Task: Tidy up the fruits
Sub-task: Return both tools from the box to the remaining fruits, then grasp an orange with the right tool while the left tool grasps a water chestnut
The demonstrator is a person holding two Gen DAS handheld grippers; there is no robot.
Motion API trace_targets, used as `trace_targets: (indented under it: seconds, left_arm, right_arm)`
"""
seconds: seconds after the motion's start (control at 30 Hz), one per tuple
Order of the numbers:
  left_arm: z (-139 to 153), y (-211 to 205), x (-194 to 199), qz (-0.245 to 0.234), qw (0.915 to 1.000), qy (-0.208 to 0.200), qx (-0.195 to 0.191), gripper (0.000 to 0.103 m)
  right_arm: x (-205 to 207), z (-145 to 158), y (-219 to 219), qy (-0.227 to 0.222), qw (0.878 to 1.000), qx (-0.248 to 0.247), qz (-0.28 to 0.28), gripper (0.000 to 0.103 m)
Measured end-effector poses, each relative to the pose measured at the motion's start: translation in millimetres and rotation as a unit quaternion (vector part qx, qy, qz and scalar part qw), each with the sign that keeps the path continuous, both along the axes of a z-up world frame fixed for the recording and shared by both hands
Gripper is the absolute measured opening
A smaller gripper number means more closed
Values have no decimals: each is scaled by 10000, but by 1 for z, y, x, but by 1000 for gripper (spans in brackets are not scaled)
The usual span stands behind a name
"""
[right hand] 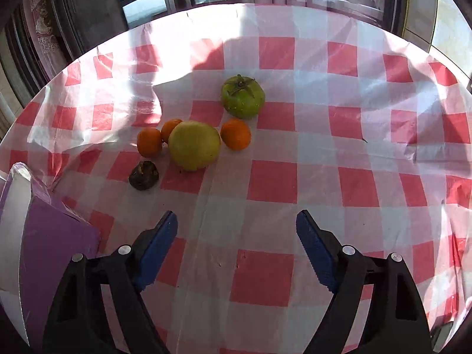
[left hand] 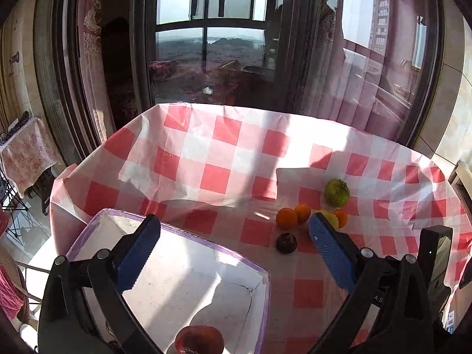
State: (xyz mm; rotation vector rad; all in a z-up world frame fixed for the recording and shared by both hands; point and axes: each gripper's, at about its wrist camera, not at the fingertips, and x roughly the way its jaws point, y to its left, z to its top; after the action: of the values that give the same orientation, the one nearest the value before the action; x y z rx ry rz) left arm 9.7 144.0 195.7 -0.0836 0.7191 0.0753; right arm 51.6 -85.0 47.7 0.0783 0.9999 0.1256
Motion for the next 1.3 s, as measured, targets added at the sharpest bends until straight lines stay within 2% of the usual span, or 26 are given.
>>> trace_targets:
  seconds: [0.1,0.2,0.3,0.4,0.47,0.7,0.87,1.0,1.1,1.2,1.3]
  left_arm:
    - [-23,-54,12,-458,9981,377,-178,101]
    - [-56,-94,24,-689,9934,840,-373,101]
    - [-89,-123,33,-756,9896,1216,-166,101]
    - [-118,-133,41,-743,9868,1436,3,100]
    - [-137,-135,45,-705,9857,1526,121,95]
    - [-186,-131,49,-493,9823,1704,602,93]
    - [-197,-113,60,-88,9831,1674,740,92]
    - [-199,-112,78,-93,9846,1552,796,92]
    - [-201,-102,95,183,9861,1508,676,93]
    - [-201,-88,111,460,9860,1513,522,92]
    - [-202,-73,123,504,9866,1538,192,88]
  right_arm:
    - [6,-28,-23,137,9995,-249,155,72]
    - [20,-48,-28,115,9971,-455,594,68]
    - [35,-55,-22,-92,9923,-553,1102,67]
    - [54,-56,-12,-346,9859,-583,1531,67]
    - [68,-56,-7,-482,9820,-544,1745,67]
    - [108,-57,3,-582,9732,-225,2211,57]
    - [125,-58,9,-588,9721,-147,2265,54]
    - [129,-57,11,-619,9702,-101,2342,45]
    - [128,-57,14,-636,9679,-67,2431,37]
    - [129,-58,13,-623,9682,-28,2423,37]
    - [128,-58,14,-633,9681,-73,2422,36]
